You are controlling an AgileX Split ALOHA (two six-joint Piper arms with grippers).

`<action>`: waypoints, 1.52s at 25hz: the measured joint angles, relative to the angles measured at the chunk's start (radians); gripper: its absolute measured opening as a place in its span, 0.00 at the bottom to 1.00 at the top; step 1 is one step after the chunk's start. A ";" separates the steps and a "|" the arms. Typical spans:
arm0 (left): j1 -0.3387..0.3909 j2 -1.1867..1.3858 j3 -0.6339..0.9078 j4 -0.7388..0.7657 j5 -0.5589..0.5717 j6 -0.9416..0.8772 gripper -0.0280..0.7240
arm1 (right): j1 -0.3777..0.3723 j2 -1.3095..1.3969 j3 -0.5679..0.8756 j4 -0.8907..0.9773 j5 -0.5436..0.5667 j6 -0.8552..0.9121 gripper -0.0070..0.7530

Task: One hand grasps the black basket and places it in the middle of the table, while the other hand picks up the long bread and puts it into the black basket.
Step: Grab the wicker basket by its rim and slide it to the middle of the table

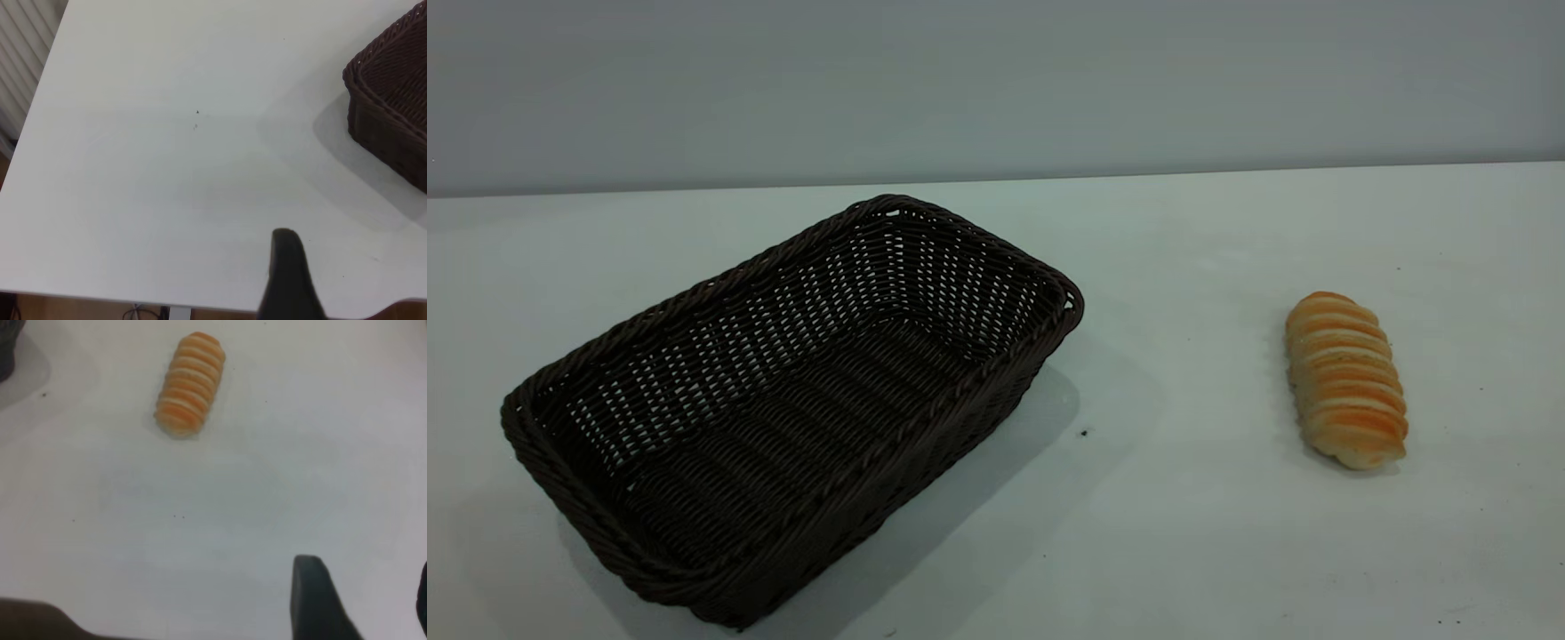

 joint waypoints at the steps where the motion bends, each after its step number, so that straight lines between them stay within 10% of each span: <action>1: 0.000 0.000 0.000 0.000 0.000 0.000 0.82 | 0.000 0.000 0.000 0.000 0.000 0.000 0.46; 19: 0.000 0.000 -0.010 -0.046 -0.014 -0.047 0.82 | 0.000 0.000 0.000 0.087 -0.001 0.000 0.46; 38: 0.000 0.627 -0.038 -0.188 -0.557 -0.667 0.82 | 0.000 0.247 -0.002 0.212 -0.388 0.026 0.55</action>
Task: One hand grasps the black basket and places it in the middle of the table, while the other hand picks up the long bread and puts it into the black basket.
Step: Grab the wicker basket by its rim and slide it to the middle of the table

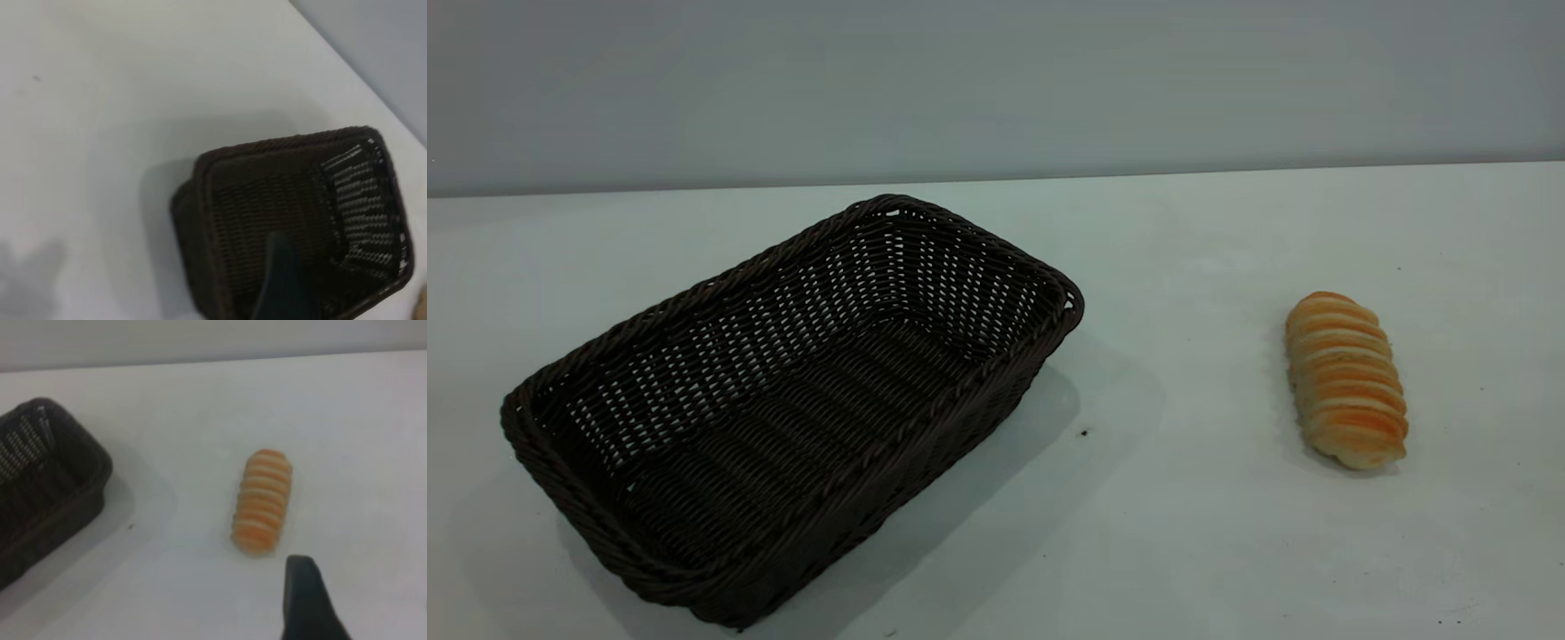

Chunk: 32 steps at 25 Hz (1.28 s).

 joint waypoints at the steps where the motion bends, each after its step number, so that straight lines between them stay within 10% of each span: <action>1: 0.000 0.052 0.000 -0.023 -0.036 -0.002 0.82 | 0.000 0.034 0.000 0.001 -0.030 -0.004 0.55; 19: -0.002 0.728 0.000 -0.162 -0.300 0.072 0.82 | 0.000 0.348 0.000 0.089 -0.151 -0.175 0.55; 32: -0.141 0.959 -0.004 -0.191 -0.435 0.085 0.82 | 0.000 0.348 0.000 0.106 -0.138 -0.183 0.55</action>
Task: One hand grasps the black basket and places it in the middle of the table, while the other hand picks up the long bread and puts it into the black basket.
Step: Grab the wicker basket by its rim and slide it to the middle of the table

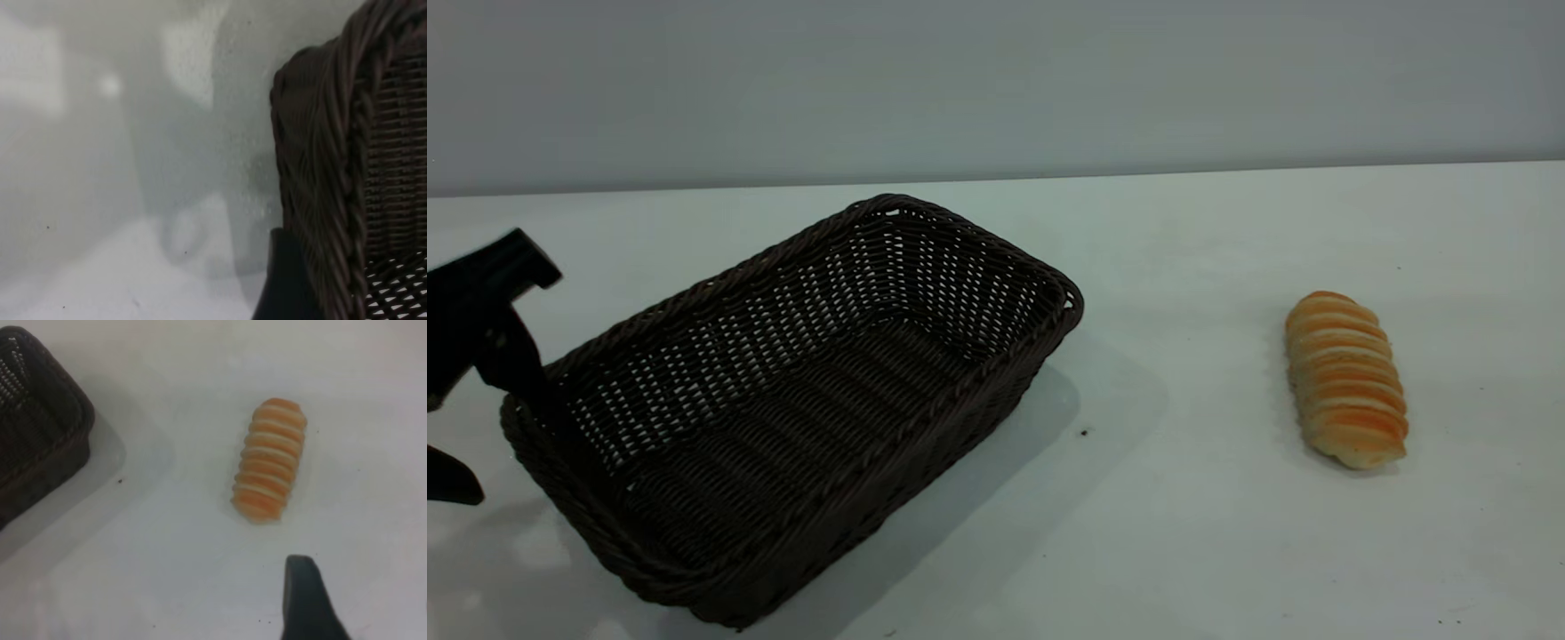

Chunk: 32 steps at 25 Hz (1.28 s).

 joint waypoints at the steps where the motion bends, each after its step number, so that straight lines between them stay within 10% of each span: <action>1: 0.000 0.004 0.000 -0.001 -0.004 0.000 0.82 | 0.000 0.000 0.000 0.000 0.001 0.000 0.55; 26: -0.004 0.256 -0.009 -0.004 -0.195 -0.016 0.81 | 0.000 0.000 0.000 0.048 0.009 -0.030 0.55; 32: -0.061 0.315 -0.036 -0.004 -0.262 -0.016 0.59 | 0.000 0.000 0.000 0.048 0.010 -0.030 0.55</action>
